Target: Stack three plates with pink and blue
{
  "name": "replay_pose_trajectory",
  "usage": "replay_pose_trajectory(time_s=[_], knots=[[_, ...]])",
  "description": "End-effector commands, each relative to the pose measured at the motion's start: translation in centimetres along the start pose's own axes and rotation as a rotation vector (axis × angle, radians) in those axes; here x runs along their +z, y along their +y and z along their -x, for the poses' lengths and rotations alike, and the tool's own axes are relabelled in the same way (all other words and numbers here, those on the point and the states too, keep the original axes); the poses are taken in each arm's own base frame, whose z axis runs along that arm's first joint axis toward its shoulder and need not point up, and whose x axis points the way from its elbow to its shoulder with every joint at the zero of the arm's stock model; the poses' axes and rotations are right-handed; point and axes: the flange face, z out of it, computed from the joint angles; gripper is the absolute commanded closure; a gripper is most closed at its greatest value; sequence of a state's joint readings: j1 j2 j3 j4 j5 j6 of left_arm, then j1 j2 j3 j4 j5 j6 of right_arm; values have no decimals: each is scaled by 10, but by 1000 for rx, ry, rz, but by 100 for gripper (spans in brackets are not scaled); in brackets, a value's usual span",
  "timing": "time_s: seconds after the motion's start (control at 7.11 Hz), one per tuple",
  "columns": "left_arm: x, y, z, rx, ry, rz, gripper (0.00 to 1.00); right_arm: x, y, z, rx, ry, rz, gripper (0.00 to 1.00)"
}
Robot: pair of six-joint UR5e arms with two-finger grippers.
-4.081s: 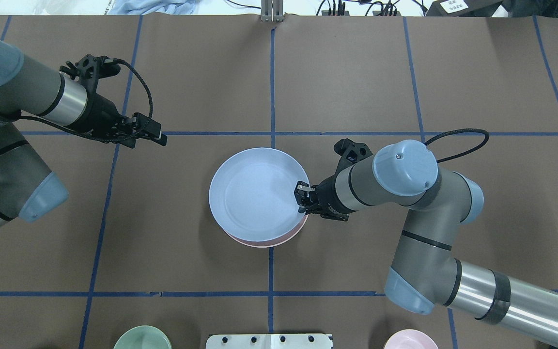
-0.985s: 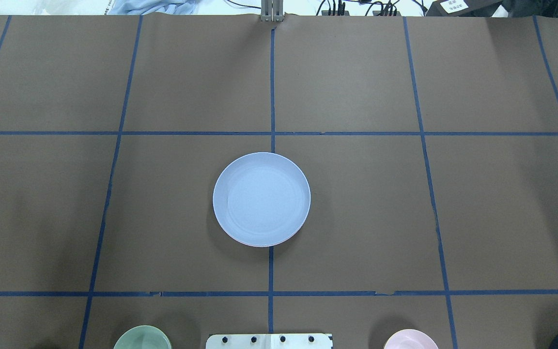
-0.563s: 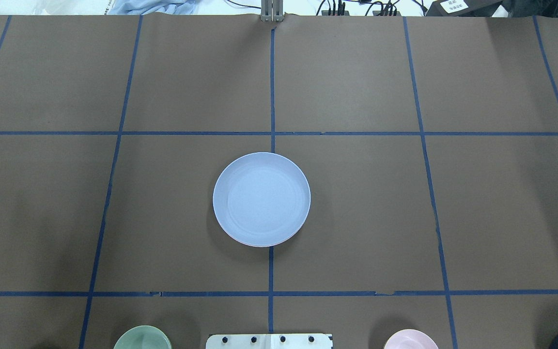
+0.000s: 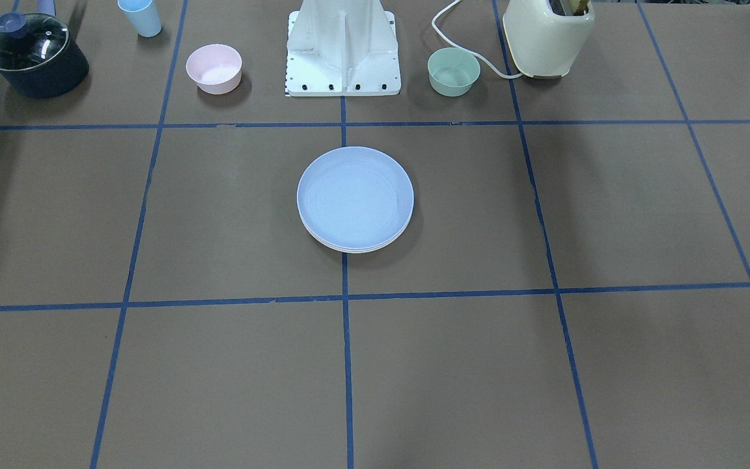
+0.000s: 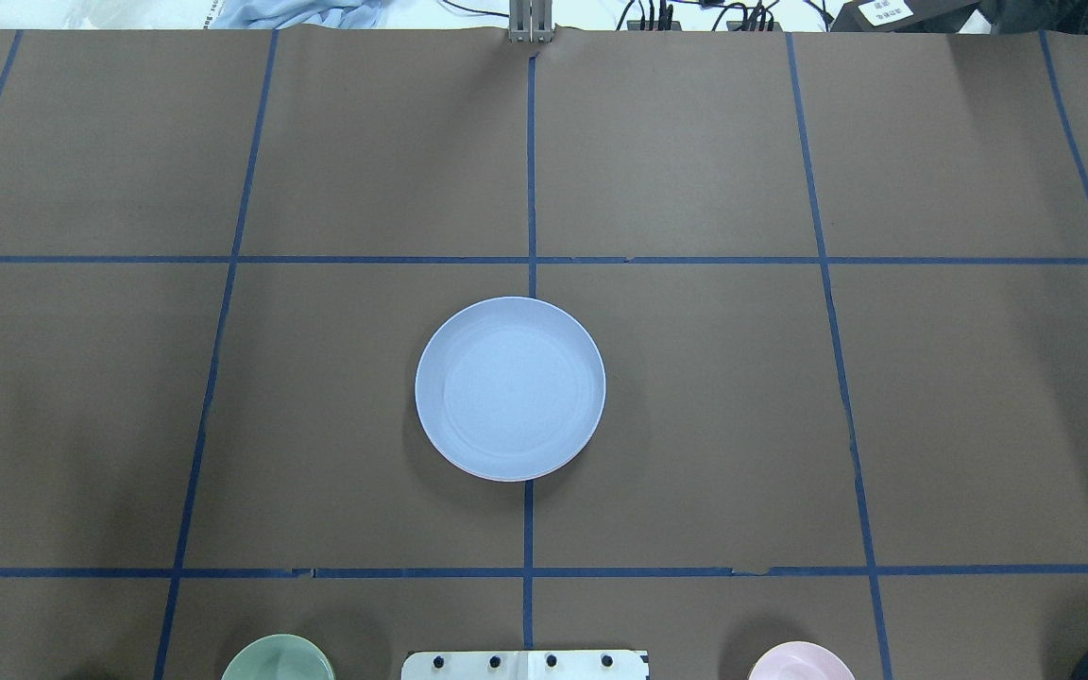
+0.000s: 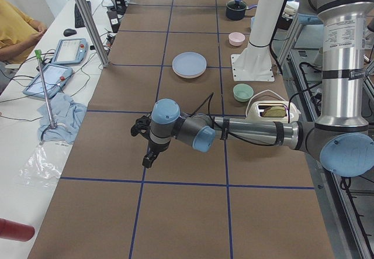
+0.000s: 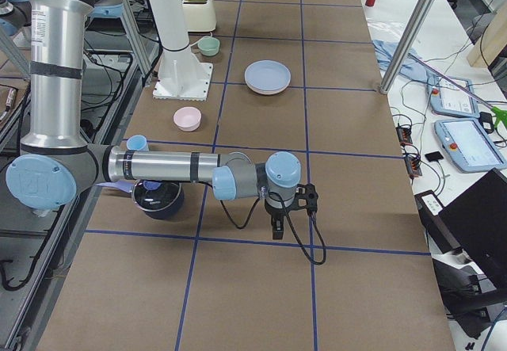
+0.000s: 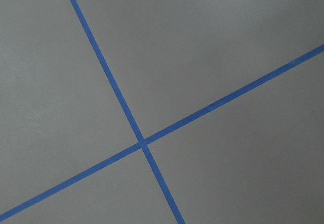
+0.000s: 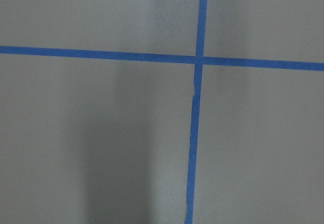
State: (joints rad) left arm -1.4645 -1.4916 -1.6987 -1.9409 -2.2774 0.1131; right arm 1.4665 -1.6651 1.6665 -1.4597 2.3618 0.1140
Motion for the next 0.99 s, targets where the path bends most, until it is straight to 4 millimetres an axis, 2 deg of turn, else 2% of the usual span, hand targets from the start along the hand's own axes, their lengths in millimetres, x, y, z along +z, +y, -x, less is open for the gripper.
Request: replay_pose_trajectory(time_s=[0.0,0.14,0.42,0.84], knots=[[-3,3,6,-27,-4,11,1,-9,-15,4,-7,0,37,0],[-3,3,6,-34,-3,19,1,-24,-24,6,-3,1,37,0],[-16,-6,13,-88,-10,45,1,-44,-24,22,6,2,39,0],[-24,-13,14,-77,-21,22,1,-47,-18,24,1,1,31,0]])
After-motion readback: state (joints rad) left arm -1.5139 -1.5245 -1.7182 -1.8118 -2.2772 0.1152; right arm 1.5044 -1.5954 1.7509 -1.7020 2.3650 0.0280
